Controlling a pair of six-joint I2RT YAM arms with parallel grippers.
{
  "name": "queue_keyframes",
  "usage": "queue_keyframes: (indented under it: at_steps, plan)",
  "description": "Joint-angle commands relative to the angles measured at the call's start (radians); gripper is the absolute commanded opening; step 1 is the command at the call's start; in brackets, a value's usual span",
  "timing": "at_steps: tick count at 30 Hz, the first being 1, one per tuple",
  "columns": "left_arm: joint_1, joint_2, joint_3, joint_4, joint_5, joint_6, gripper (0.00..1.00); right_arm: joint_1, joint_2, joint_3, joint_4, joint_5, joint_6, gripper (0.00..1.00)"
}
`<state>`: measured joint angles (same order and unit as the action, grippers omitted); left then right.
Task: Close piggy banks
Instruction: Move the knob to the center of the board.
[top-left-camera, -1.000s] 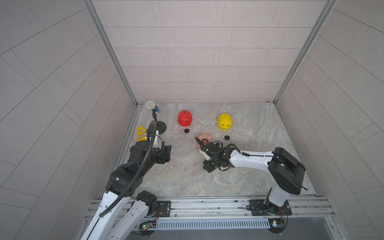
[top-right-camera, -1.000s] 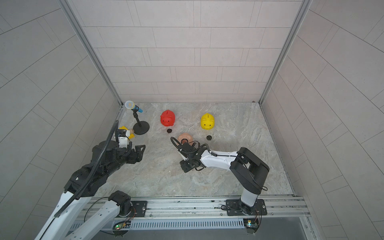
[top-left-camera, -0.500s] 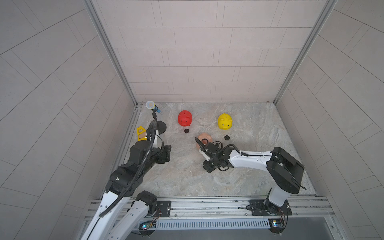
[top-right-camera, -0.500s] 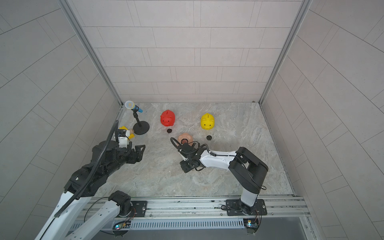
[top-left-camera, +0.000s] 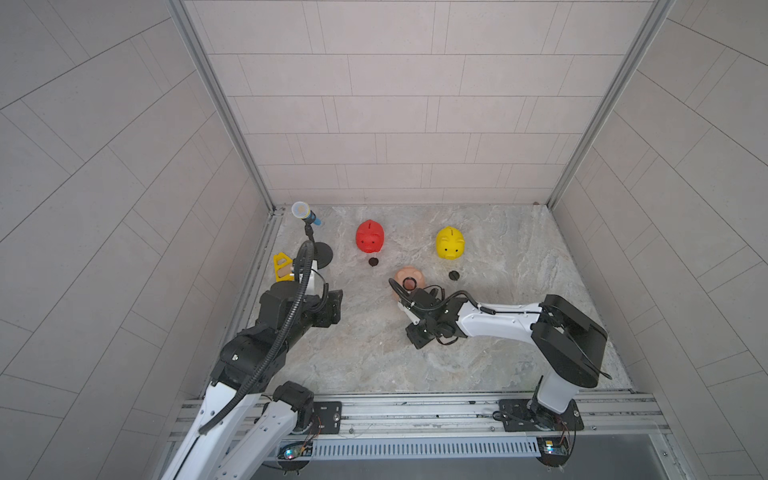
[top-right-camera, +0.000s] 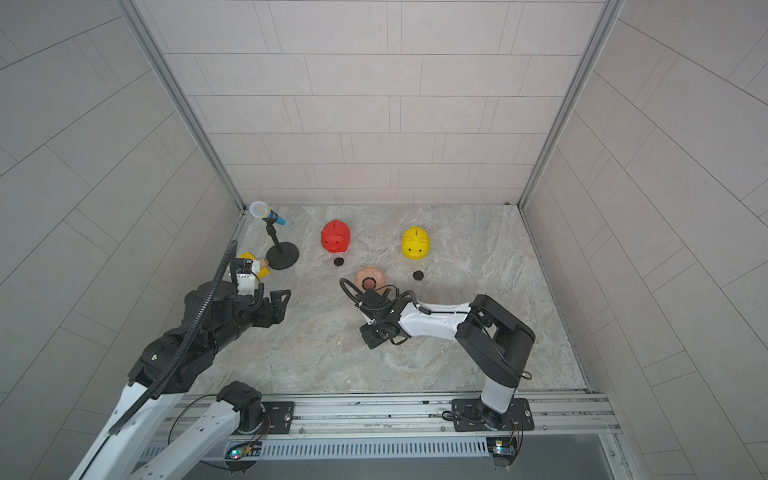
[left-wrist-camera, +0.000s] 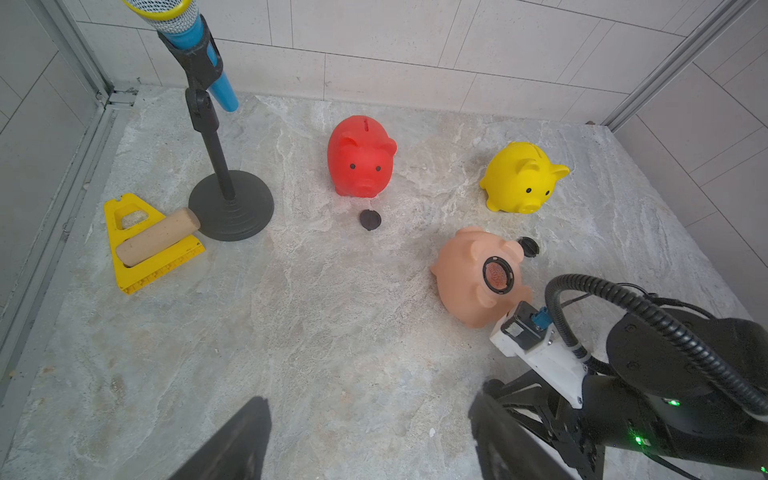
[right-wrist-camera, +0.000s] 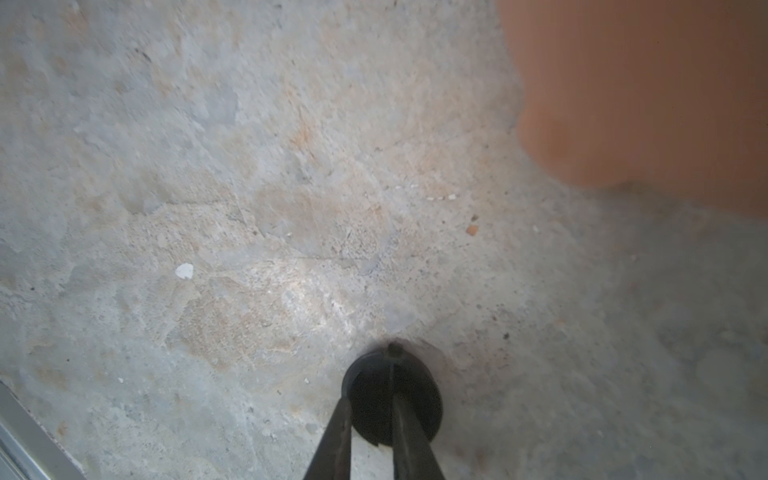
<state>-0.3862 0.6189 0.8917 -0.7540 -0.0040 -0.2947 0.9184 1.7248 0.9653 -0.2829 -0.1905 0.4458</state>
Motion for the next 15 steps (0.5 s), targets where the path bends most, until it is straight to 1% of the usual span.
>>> queue_keyframes:
  at_steps: [1, 9, 15]
  plan:
    - [0.008, 0.004, -0.004, 0.008, -0.006, 0.011, 0.82, 0.007, 0.007, -0.021, -0.003, 0.017, 0.003, 0.19]
    - [0.011, 0.002, -0.005, 0.009, 0.005, 0.010, 0.82, 0.014, 0.001, -0.043, 0.003, 0.010, 0.009, 0.19]
    - [0.013, 0.010, -0.005, 0.012, 0.009, 0.010, 0.82, 0.017, -0.032, -0.077, 0.000, 0.008, 0.014, 0.19]
